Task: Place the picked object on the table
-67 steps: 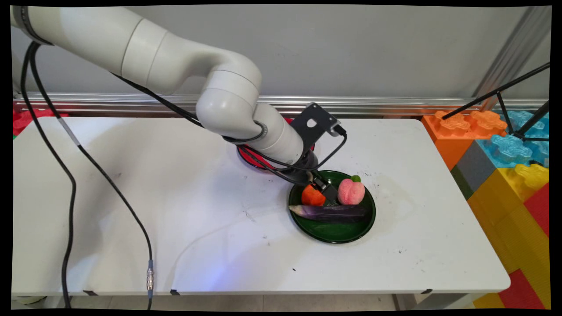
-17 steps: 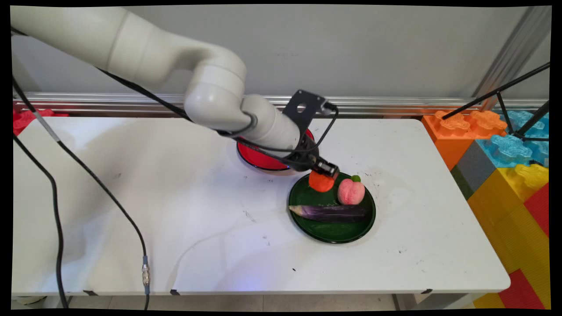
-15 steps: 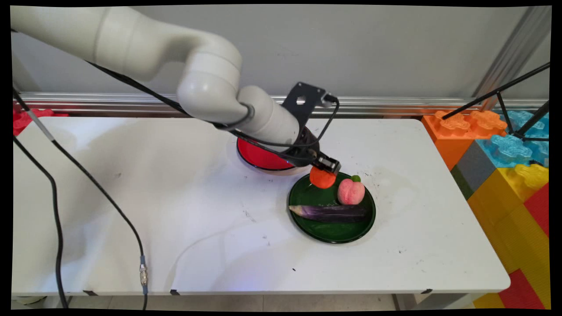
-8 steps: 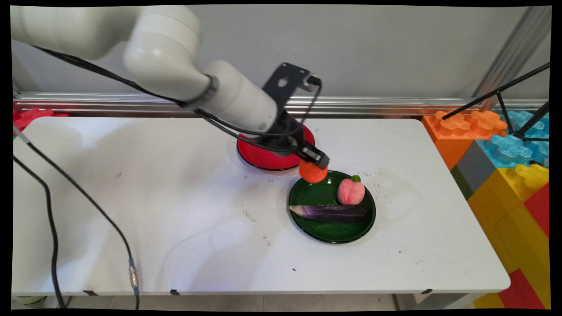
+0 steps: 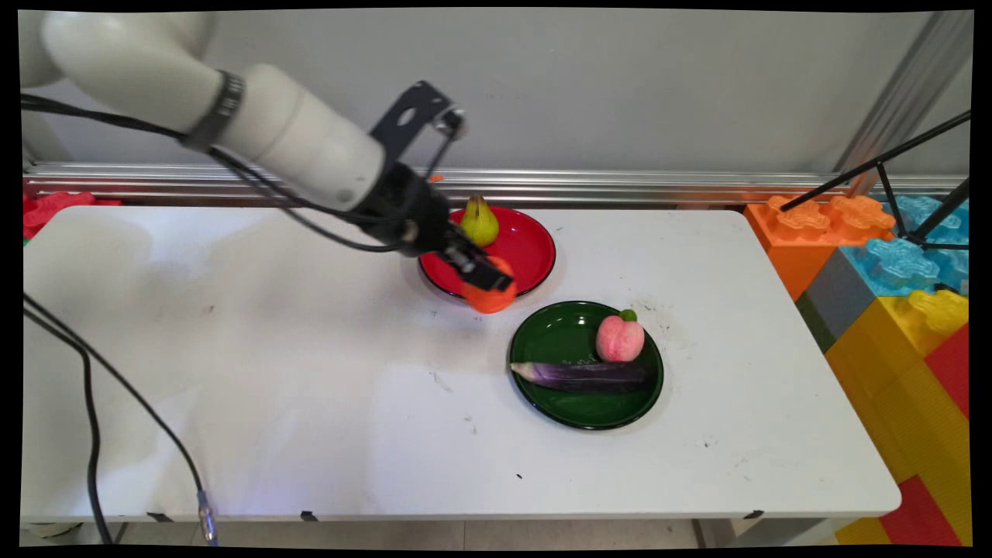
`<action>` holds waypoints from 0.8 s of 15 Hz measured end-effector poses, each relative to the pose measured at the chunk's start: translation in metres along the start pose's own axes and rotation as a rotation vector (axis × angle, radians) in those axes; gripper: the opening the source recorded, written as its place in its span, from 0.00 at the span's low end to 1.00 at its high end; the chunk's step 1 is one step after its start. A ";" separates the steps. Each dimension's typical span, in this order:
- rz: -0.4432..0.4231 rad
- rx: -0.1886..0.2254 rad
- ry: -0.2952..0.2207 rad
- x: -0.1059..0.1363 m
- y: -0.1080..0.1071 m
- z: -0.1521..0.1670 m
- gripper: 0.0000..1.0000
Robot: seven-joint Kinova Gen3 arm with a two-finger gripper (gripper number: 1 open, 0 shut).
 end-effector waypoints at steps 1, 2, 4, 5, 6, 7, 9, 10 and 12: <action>0.013 -0.012 -0.005 -0.007 -0.006 -0.005 0.00; 0.028 -0.029 -0.012 -0.016 -0.012 -0.010 0.00; 0.062 -0.071 -0.033 -0.033 -0.021 -0.016 0.00; 0.086 -0.100 -0.047 -0.042 -0.025 -0.017 0.00; 0.113 -0.130 -0.063 -0.051 -0.028 -0.018 0.00; 0.143 -0.154 -0.074 -0.059 -0.031 -0.017 0.00; 0.196 -0.190 -0.088 -0.069 -0.035 -0.013 0.00; 0.234 -0.211 -0.098 -0.076 -0.038 -0.010 0.00; 0.301 -0.248 -0.123 -0.087 -0.044 -0.001 0.00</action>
